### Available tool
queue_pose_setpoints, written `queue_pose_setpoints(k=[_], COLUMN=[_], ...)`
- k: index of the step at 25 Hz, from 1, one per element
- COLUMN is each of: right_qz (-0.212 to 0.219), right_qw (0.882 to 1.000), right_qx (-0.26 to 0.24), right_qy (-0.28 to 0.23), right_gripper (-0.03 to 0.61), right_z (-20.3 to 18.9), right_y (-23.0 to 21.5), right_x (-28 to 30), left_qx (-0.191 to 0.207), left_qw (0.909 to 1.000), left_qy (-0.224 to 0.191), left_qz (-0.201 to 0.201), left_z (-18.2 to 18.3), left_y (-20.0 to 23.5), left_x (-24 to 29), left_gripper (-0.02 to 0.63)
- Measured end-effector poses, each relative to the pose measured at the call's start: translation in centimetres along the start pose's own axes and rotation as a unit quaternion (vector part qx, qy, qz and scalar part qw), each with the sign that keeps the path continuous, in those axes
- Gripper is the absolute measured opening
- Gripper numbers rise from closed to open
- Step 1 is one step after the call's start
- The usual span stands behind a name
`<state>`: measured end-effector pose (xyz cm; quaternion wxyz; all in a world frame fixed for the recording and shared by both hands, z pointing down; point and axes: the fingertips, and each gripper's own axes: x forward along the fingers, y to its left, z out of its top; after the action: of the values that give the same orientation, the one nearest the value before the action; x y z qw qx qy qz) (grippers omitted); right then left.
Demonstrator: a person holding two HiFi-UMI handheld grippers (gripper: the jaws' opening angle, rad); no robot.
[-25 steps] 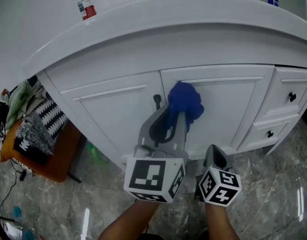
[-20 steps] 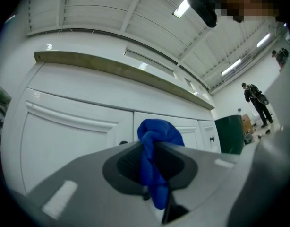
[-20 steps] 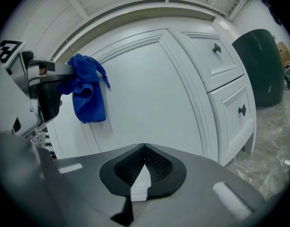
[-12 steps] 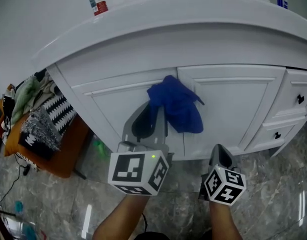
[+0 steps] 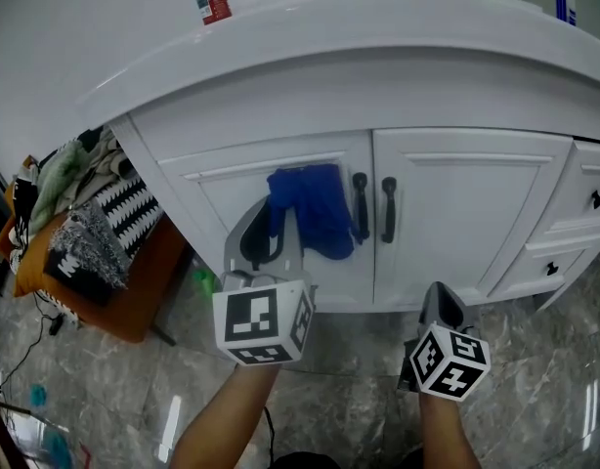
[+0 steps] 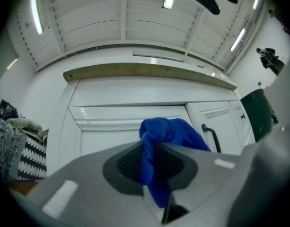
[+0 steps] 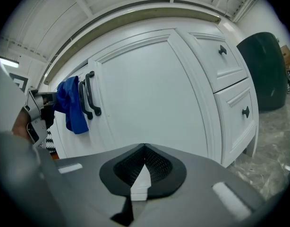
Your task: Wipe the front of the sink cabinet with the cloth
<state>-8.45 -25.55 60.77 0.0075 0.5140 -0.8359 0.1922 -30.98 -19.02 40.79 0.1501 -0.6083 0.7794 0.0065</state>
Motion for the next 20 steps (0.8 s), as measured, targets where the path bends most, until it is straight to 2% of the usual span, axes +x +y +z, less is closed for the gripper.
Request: queue_pose_setpoints(k=[4,11,16,20], right_qz=[0.004,0.017,0.024,0.027], right_qw=[1.0,1.0,1.0,0.999], right_qx=[-0.001,-0.015,-0.018,-0.021], right_qy=[-0.001,0.002,0.004,0.006], right_gripper=[-0.003,-0.003,-0.003,-0.003], right_z=[0.1,-0.3,-0.6,-0.8], right_y=[0.3,2.0,2.7,3.0], right_x=[0.0,0.2,0.2,0.3], left_qx=[0.012,0.004,0.017,0.037], left_qw=[0.9997,0.9973,0.9941,0.9927], left_qy=[0.002,0.03,0.043,0.045], left_qz=[0.023,0.067,0.098,0.106], left_z=[-0.4,-2.4,-3.4,-3.9], left_y=[2.8,8.0,10.7,11.9], left_x=[-0.8,-2.3,-3.2,-3.6], left_gripper=[0.066,0.066,0.064,0.064])
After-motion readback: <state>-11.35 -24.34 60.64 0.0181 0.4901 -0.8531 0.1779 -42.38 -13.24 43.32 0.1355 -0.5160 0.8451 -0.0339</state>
